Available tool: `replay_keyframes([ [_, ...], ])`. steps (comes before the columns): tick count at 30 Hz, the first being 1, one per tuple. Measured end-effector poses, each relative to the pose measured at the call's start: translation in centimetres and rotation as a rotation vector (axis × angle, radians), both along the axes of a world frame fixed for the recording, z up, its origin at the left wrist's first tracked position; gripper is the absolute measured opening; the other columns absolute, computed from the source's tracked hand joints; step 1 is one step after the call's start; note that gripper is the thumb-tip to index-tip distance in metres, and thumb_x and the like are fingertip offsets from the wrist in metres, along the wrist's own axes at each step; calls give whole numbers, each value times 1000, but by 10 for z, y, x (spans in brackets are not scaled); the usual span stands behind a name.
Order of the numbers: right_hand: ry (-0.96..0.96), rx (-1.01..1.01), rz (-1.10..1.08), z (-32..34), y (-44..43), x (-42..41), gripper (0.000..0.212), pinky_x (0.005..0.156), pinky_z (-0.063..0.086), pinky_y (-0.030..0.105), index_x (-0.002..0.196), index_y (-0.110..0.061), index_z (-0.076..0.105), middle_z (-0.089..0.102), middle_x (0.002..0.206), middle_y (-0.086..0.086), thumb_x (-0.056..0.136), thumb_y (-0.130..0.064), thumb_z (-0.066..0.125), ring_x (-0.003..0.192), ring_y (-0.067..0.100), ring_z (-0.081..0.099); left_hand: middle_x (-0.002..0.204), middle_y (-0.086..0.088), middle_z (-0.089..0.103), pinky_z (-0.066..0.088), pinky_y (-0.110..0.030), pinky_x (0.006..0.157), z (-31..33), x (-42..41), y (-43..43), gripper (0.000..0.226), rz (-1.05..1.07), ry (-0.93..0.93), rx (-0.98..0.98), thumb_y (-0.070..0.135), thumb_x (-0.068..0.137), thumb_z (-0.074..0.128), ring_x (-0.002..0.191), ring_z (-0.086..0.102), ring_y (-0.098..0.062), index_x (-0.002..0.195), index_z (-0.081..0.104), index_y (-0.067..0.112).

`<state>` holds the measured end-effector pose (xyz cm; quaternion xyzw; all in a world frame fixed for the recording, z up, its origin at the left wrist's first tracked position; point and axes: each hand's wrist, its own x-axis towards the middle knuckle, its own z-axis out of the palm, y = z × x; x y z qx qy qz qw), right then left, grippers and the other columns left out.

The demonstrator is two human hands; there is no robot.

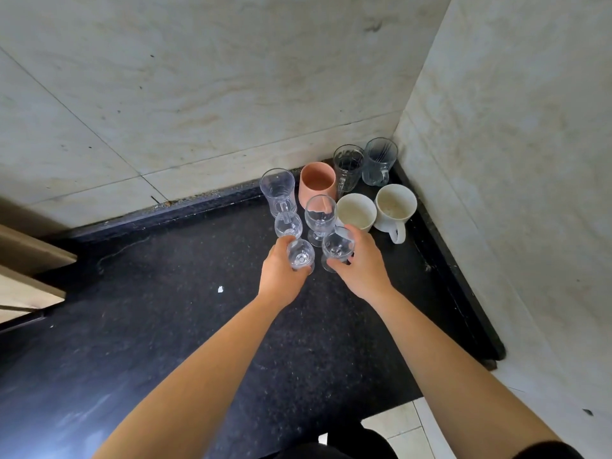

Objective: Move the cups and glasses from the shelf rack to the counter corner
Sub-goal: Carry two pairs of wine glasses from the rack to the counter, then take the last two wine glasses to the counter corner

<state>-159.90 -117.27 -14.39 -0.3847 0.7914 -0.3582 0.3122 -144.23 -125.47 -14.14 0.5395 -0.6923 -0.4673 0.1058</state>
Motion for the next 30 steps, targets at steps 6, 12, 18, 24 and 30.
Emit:
replay_keyframes([
  [6,61,60,5,1,-1,2,80,107,47,34,150,-26,36,45,150,3,84,-25,82,135,20,51,141,-7,52,53,-42,98,-2,-2,-2,70,-62,-21,-39,22,85,76,118,59,-24,146,41,23],
  [12,188,102,82,30,-6,-3,77,102,45,42,154,-24,27,34,155,3,90,-20,69,140,27,41,152,-1,39,45,-28,84,23,17,-7,75,-189,-137,-183,31,92,67,103,54,-12,154,25,30],
  [18,571,-206,109,117,-41,9,50,111,38,55,147,-7,46,42,152,23,102,-28,53,140,41,39,158,-18,33,31,-52,114,120,59,-45,56,-34,-253,-672,33,102,47,145,31,-38,153,34,12],
  [24,663,-511,308,199,-85,69,66,123,15,51,159,-16,29,16,167,21,103,-51,39,154,39,14,162,-22,20,20,-57,118,232,149,-25,59,360,-378,-1049,42,104,39,150,16,-40,154,31,13],
  [30,562,-769,680,219,-79,195,70,123,16,56,159,-16,28,16,167,21,101,-54,41,153,41,15,162,-25,18,19,-62,117,262,271,94,68,674,-714,-1040,50,99,40,150,16,-43,155,32,12],
])
